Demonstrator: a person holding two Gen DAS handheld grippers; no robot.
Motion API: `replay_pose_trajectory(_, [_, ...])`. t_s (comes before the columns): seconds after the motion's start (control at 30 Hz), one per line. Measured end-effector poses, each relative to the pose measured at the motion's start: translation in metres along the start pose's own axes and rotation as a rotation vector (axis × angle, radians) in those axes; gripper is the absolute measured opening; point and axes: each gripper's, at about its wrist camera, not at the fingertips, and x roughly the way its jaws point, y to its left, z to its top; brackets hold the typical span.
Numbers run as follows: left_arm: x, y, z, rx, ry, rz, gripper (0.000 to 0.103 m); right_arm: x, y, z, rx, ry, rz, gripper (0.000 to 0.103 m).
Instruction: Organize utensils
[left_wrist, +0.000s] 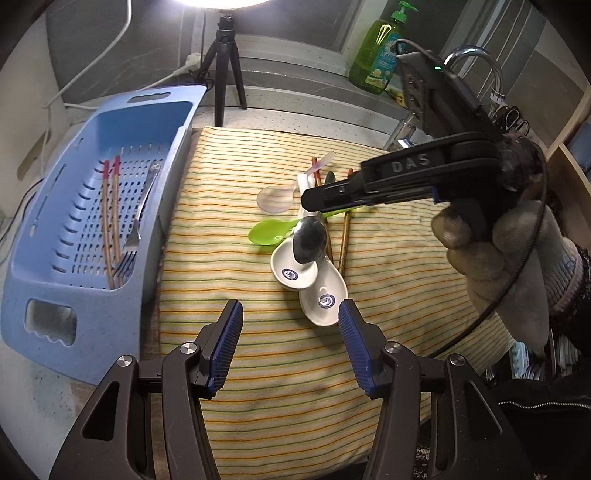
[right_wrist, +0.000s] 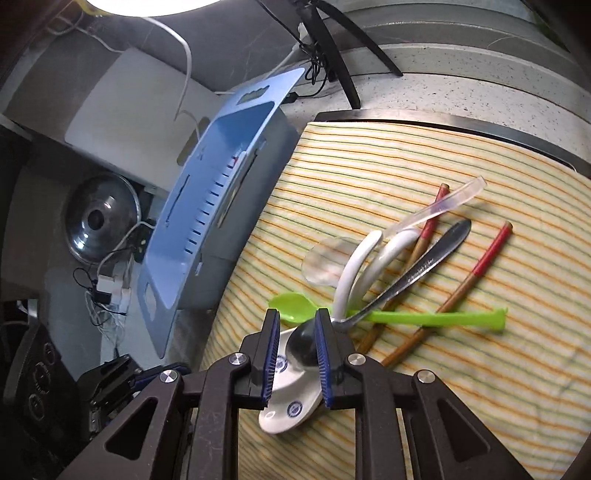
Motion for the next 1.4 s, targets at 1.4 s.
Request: replay_pose_trajectory(1.4, [0.014,-0.013,0.022,0.054,0.025,-0.032,0.053,-0.007,-0.014,-0.004,-0.042,0.075,0.036,0.016])
